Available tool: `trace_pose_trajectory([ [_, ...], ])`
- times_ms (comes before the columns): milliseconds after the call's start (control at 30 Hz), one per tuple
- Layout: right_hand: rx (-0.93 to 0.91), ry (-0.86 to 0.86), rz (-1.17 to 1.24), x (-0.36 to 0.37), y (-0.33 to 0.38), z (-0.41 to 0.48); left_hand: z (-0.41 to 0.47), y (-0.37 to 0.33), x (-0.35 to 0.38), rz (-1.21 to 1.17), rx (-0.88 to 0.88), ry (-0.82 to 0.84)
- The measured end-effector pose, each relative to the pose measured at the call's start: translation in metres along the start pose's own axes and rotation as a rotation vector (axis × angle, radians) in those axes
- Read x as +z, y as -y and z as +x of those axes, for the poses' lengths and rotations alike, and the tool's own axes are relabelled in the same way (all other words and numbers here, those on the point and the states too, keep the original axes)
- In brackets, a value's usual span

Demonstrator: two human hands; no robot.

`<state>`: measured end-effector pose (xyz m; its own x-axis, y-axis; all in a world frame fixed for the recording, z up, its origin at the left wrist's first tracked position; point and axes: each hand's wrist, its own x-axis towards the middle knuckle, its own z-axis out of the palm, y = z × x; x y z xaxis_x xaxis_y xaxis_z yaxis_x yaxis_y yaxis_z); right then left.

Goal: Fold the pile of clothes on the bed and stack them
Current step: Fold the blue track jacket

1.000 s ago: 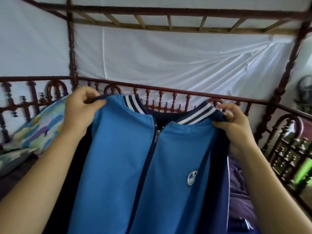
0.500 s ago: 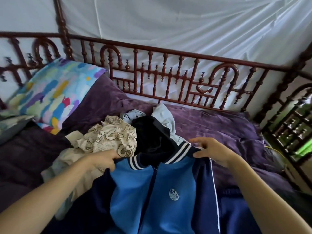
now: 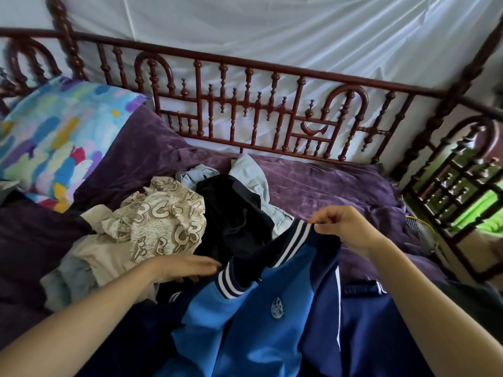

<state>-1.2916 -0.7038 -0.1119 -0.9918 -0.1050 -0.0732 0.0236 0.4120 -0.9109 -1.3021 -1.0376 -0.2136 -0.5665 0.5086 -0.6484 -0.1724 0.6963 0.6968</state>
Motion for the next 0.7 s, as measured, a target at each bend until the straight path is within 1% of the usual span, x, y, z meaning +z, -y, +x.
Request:
trace_pose_trajectory([
  [67, -0.014, -0.031, 0.123, -0.001, -0.003, 0.000, -0.001, -0.001, 0.005, 0.091, 0.068, 0.054],
  [133, -0.015, -0.049, 0.222, 0.000, -0.004, -0.001, -0.002, 0.001, 0.011, 0.114, 0.066, 0.146],
  [167, -0.018, -0.058, 0.269, 0.000, -0.005, -0.001, -0.001, 0.004, 0.016, 0.128, 0.057, 0.161],
  [200, -0.021, -0.064, 0.315, 0.001, -0.005, -0.001, 0.001, 0.007, 0.021, 0.135, 0.045, 0.139],
  [300, -0.027, -0.088, 0.430, 0.003, -0.009, 0.000, 0.005, 0.017, 0.039, 0.133, 0.068, -0.014],
  [367, -0.032, -0.093, 0.487, 0.006, -0.009, 0.002, 0.005, 0.023, 0.051, 0.139, 0.054, -0.046],
  [433, -0.034, -0.084, 0.518, 0.009, -0.008, 0.004, 0.007, 0.025, 0.064, 0.206, 0.069, -0.097],
  [533, -0.031, -0.075, 0.533, 0.011, -0.005, 0.005, 0.020, 0.026, 0.086, 0.418, 0.109, -0.259],
  [567, -0.032, -0.073, 0.524, 0.011, -0.004, 0.005, 0.025, 0.026, 0.092, 0.439, 0.117, -0.312],
  [600, -0.031, -0.074, 0.517, 0.011, -0.004, 0.006, 0.031, 0.026, 0.095, 0.385, 0.135, -0.369],
  [700, -0.023, -0.080, 0.510, 0.008, -0.005, 0.002, 0.034, 0.022, 0.091, 0.014, 0.195, -0.518],
])
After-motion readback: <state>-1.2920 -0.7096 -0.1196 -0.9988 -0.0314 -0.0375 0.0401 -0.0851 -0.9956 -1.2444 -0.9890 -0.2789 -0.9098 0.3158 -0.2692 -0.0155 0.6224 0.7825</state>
